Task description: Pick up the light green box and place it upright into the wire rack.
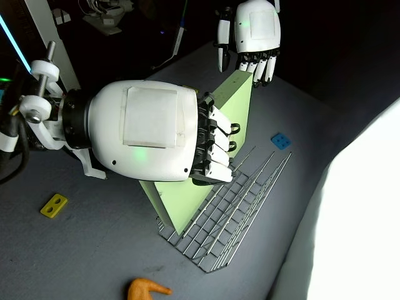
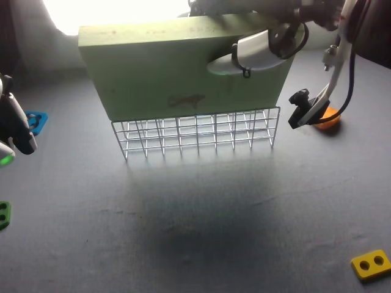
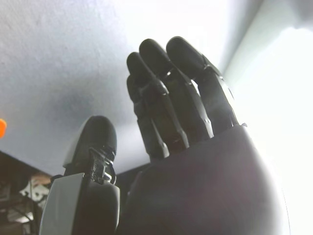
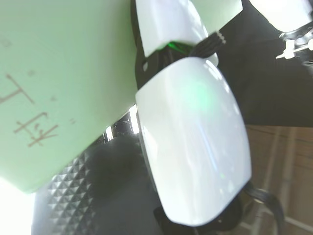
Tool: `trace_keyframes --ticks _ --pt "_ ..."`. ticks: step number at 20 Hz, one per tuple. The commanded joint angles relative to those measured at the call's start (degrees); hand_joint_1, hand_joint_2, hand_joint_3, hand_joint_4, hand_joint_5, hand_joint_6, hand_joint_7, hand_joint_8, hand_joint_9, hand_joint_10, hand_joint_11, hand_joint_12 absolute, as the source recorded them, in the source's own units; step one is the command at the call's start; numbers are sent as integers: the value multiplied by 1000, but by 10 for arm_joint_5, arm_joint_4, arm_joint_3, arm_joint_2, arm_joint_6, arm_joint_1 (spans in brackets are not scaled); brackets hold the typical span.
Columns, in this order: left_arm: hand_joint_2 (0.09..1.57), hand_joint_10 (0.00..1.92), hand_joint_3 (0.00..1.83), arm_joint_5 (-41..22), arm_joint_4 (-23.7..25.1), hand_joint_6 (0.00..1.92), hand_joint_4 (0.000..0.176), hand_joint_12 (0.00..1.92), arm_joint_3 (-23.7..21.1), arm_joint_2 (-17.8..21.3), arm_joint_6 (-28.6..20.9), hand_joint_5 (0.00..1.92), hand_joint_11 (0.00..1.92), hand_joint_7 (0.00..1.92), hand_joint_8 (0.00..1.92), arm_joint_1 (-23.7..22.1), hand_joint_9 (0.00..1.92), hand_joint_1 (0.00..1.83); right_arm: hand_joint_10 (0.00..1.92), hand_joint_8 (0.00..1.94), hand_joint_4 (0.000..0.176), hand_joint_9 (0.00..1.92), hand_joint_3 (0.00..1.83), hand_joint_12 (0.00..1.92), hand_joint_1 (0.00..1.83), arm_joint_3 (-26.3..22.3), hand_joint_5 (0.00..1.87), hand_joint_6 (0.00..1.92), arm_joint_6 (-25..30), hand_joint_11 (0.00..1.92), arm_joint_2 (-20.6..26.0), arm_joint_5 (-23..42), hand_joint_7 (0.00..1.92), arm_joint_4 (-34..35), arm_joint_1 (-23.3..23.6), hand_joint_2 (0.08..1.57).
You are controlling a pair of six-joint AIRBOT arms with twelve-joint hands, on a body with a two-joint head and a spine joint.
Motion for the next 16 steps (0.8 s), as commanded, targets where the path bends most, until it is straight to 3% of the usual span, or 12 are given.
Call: trace_keyframes --ticks 1,3,6,16 --pt "1419 728 0 39 5 6 0 1540 0 1 1 720 362 871 3 -4 639 445 1378 955 0 929 0 1664 1377 2 969 788 2 729 0 67 1019 0 4 1110" --pt "1443 720 6 39 5 5 0 1546 0 1 1 718 349 859 2 -4 633 383 1452 1090 0 842 3 1685 1368 8 864 961 2 703 -6 68 932 9 3 1150" --pt "1446 722 5 39 5 6 0 1560 0 1 1 721 358 869 6 -5 641 383 1390 997 0 919 0 1670 1379 15 953 801 2 734 -14 70 1009 14 -1 1116" --pt "1437 721 2 39 5 9 0 1572 -1 0 1 729 355 880 6 -5 646 401 1389 1025 0 911 0 1695 1375 40 947 838 2 741 -35 77 994 28 -23 1119"
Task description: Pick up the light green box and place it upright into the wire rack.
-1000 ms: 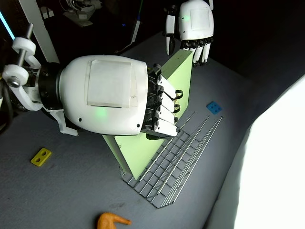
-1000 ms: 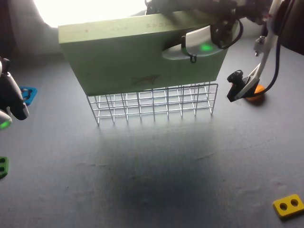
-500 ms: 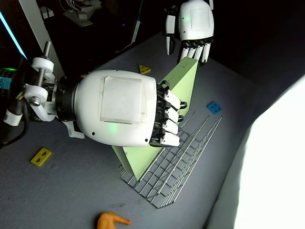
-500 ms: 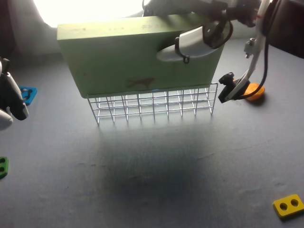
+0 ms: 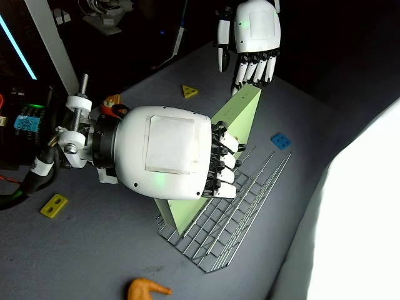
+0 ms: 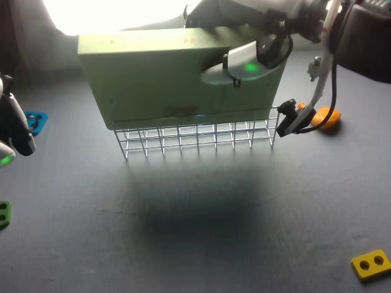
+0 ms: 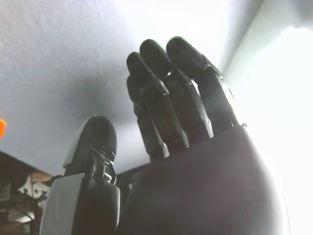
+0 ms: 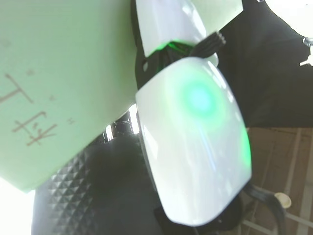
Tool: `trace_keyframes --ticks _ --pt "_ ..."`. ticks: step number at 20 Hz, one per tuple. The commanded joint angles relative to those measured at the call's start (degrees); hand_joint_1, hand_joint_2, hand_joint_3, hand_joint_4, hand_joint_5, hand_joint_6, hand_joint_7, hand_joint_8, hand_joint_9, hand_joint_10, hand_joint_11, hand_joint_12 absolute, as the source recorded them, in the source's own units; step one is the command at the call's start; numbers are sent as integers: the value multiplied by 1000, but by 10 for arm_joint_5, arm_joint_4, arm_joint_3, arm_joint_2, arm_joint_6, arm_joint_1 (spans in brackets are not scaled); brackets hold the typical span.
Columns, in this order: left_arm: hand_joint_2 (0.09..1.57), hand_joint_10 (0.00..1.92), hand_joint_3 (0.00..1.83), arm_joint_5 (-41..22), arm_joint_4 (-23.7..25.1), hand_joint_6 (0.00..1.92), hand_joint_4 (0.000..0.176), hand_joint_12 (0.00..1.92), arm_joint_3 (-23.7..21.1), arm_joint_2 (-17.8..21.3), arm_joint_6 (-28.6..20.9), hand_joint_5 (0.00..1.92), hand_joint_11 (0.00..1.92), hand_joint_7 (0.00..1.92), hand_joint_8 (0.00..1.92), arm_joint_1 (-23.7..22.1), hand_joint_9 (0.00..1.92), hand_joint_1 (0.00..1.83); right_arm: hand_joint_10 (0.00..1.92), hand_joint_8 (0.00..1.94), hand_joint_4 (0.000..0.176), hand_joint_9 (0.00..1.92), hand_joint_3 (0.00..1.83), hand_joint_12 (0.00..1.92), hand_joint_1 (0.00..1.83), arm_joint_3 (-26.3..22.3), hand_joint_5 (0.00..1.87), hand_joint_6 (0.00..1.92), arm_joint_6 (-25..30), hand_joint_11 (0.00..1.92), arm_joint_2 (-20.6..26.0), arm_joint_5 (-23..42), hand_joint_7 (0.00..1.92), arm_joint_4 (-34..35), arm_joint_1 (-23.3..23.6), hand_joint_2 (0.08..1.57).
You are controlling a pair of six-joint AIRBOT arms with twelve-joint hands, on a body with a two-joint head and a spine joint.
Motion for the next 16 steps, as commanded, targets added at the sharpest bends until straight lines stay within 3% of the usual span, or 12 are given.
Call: trace_keyframes --ticks 1,11,14,16 --pt "1426 719 0 39 5 12 0 1559 -1 0 1 736 364 880 6 -5 645 425 1405 1071 0 869 5 1673 1371 3 883 948 2 744 2 70 959 -1 2 1135" --pt "1423 717 0 39 5 9 0 1552 -1 0 1 732 371 885 5 -5 659 429 1442 1105 0 840 0 1713 1368 20 879 958 9 702 -15 76 930 -2 -24 1148" --pt "1427 714 1 39 5 8 0 1553 -1 0 1 729 368 879 3 -5 650 436 1385 981 0 914 0 1679 1374 20 972 799 10 719 -18 83 1007 -2 -29 1114" --pt "1417 712 0 39 5 12 0 1553 -1 0 1 738 370 890 7 -5 658 457 1424 1035 0 865 6 1681 1371 22 902 909 10 706 -19 85 962 -2 -31 1133"
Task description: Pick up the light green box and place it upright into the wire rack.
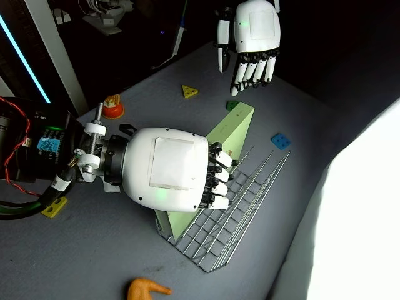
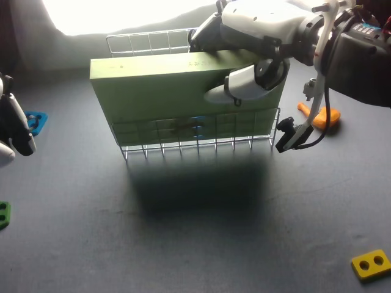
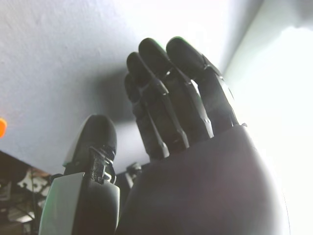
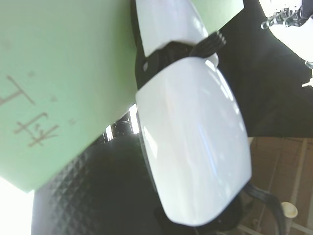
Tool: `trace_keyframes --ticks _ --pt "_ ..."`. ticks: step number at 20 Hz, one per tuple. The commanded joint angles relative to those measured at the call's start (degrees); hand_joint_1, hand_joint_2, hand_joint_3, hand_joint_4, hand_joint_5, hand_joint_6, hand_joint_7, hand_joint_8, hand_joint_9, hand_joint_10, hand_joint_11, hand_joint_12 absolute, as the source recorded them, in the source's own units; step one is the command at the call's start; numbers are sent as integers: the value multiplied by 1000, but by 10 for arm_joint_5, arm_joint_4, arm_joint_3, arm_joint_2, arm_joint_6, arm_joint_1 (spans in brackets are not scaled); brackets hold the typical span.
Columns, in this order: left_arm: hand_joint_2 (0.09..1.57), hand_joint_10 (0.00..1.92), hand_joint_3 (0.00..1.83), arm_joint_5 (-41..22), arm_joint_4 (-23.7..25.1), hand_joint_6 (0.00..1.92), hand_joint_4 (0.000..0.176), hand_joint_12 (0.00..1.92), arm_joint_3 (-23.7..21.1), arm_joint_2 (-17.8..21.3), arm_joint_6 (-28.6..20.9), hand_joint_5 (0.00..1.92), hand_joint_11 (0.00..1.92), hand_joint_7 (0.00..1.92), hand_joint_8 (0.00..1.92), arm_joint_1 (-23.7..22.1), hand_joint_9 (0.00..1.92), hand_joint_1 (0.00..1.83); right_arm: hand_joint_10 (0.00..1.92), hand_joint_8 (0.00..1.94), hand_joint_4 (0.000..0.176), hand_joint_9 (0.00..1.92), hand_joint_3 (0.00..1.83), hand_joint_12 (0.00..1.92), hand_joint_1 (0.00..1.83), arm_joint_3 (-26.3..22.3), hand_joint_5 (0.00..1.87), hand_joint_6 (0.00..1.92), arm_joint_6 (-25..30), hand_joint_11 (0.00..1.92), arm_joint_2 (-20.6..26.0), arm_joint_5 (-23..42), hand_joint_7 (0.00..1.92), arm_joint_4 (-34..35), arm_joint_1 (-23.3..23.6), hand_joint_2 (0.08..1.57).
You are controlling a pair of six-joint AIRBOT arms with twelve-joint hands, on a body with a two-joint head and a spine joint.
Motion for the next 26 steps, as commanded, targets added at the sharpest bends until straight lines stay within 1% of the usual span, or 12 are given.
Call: trace_keyframes --ticks 1,3,4,5,6,11,12,13,14,16,21,26 --pt "1433 712 3 39 5 2 0 1559 -1 0 1 716 353 876 0 -5 644 407 1410 971 0 903 0 1711 1380 3 974 756 7 704 1 68 1024 -1 3 1112" --pt "1432 709 2 39 5 4 0 1550 -1 0 1 721 363 879 2 -5 646 418 1404 975 0 894 0 1718 1379 7 990 741 7 688 -1 71 1025 -2 -2 1110" --pt "1430 708 1 39 5 6 0 1550 -1 0 1 725 363 880 2 -5 646 422 1292 1075 0 875 7 1734 1269 9 949 880 8 695 -1 71 1026 -2 -3 1114" --pt "1424 704 0 39 5 7 0 1550 -1 0 1 728 367 886 5 -5 655 435 1401 1014 0 880 4 1756 1352 11 917 875 8 679 -3 71 1009 -2 -6 1122" --pt "1423 706 0 39 5 4 0 1569 -1 0 1 721 354 879 1 -5 649 431 1342 1150 0 809 10 1793 1252 11 856 1019 8 624 -3 71 980 -2 -7 1145" --pt "1424 717 1 39 5 3 0 1575 -1 0 1 720 350 879 0 -5 640 433 1353 1327 0 620 4 1905 1160 11 664 1373 9 460 -2 71 829 -2 -2 1237" --pt "1424 731 0 39 5 3 0 1589 -1 0 1 718 341 876 1 -5 633 434 1291 958 0 597 0 1873 1144 11 542 953 9 411 -2 70 671 -2 -1 1168" --pt "1425 737 1 39 5 1 0 1590 -1 0 1 715 341 875 2 -5 636 432 1141 671 0 577 0 1787 1122 11 520 695 9 344 -2 69 664 -2 -1 1147" --pt "1429 738 2 39 5 0 0 1585 -1 0 1 712 348 872 0 -5 630 418 995 438 0 570 0 1683 1109 11 517 510 9 263 -2 69 686 -2 -2 1121" --pt "1416 740 0 39 5 9 0 1585 -1 0 1 733 361 886 6 -5 640 449 783 162 0 525 0 1598 1088 11 527 308 9 133 -2 68 694 -2 -4 1095" --pt "1420 732 0 39 5 7 0 1578 -1 0 1 721 346 872 2 -5 637 422 549 2 0 460 0 1533 1095 11 501 98 9 37 -2 66 623 -2 -2 1060" --pt "1409 707 0 39 5 6 0 1568 -1 0 1 723 340 881 3 -5 649 459 522 0 0 394 0 1556 1059 7 418 46 8 0 9 58 535 -2 11 1053"
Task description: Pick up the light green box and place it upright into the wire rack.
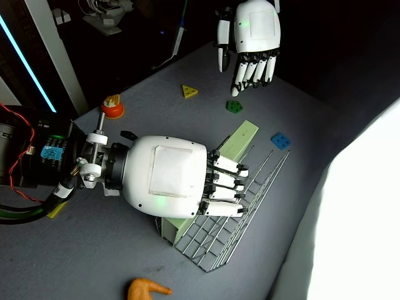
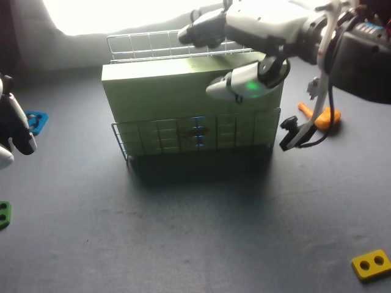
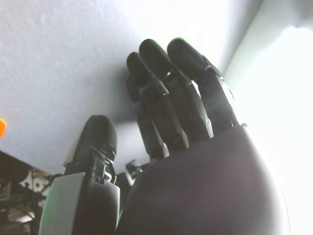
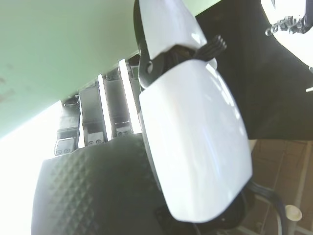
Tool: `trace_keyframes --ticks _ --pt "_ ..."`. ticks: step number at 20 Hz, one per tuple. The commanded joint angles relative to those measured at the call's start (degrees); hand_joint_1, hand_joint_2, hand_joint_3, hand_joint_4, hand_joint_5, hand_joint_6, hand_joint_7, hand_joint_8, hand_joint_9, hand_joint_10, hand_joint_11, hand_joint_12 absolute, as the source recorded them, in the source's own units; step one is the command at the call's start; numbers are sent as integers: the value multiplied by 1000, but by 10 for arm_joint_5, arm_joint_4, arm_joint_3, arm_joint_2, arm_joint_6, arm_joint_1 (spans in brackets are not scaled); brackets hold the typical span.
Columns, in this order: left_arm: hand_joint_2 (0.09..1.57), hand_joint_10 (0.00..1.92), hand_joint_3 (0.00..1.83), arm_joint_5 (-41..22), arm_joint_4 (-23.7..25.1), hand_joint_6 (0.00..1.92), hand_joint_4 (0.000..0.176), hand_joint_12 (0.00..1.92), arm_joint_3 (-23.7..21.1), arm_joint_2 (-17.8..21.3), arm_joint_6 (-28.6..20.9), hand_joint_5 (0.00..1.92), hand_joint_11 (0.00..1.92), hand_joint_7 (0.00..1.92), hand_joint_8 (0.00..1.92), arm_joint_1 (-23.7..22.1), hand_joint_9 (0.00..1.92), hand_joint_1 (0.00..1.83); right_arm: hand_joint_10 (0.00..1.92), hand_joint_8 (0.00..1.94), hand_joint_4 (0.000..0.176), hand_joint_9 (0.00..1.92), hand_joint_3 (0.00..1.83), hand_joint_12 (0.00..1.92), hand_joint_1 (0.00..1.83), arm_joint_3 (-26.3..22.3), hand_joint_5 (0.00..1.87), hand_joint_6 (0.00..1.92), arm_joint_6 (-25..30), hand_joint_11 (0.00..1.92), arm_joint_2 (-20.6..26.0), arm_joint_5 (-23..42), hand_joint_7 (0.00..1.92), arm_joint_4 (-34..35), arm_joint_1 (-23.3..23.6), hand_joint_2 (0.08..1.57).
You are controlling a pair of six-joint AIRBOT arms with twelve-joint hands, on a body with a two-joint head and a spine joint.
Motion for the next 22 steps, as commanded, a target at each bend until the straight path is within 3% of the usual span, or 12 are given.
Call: trace_keyframes --ticks 1,8,9,11,13,14,15,16,18,19,21,22 --pt "1404 710 0 40 5 9 0 1560 0 0 1 733 367 892 7 -5 661 470 560 0 0 374 0 1569 1053 -2 408 34 4 0 7 64 523 -3 13 1049" --pt "1408 686 0 39 5 7 0 1560 -1 0 1 732 359 884 1 -9 659 465 679 6 0 359 1 1599 1046 -52 448 34 1 10 56 69 551 -50 59 1051" --pt "1408 686 0 39 5 7 0 1563 -1 0 1 732 351 884 1 -9 654 467 752 19 0 376 0 1608 1050 -58 484 42 1 38 61 70 599 -54 61 1050" --pt "1426 699 7 39 5 2 0 1571 0 0 1 722 337 874 1 -10 646 424 1101 108 0 459 4 1678 989 -82 598 95 0 180 85 70 758 -66 63 1069" --pt "1416 699 0 39 5 4 0 1560 2 -1 1 728 345 880 4 -13 651 450 1334 700 0 543 8 1807 677 -108 765 315 -3 312 114 71 730 -66 63 1165" --pt "1426 701 5 39 5 3 0 1559 2 -1 1 725 351 881 4 -14 652 417 1455 892 0 573 15 1898 433 -119 857 376 -3 372 128 71 770 -67 64 1240" --pt "1429 702 6 39 5 3 0 1560 2 -1 1 725 354 879 3 -15 651 409 1467 917 0 605 15 1916 280 -136 897 397 -3 403 148 72 803 -74 64 1285" --pt "1428 704 4 39 5 5 0 1556 0 -1 1 730 357 879 3 -16 649 404 1471 904 0 696 10 1920 165 -147 917 475 -3 477 162 72 882 -86 62 1329" --pt "1414 714 0 39 5 10 0 1534 -2 0 1 743 372 908 14 -16 658 421 1790 1311 0 899 3 1921 87 -166 931 941 -2 724 186 81 1012 -114 55 1358" --pt "1408 723 0 39 5 14 0 1514 -2 0 1 753 388 938 27 -16 666 433 1851 1394 0 956 2 1921 85 -171 928 1038 -2 803 194 88 1049 -125 51 1360" --pt "1381 760 0 39 5 38 0 1467 2 1 1 808 433 1005 58 -22 706 478 1915 1567 0 1079 3 1921 76 -179 949 1562 -2 1029 212 91 1142 -130 46 1373" --pt "1379 780 0 39 5 40 0 1458 5 1 1 812 437 1010 63 -26 702 476 1920 1592 0 1092 3 1921 74 -183 942 1631 -2 1052 220 90 1146 -132 44 1375"
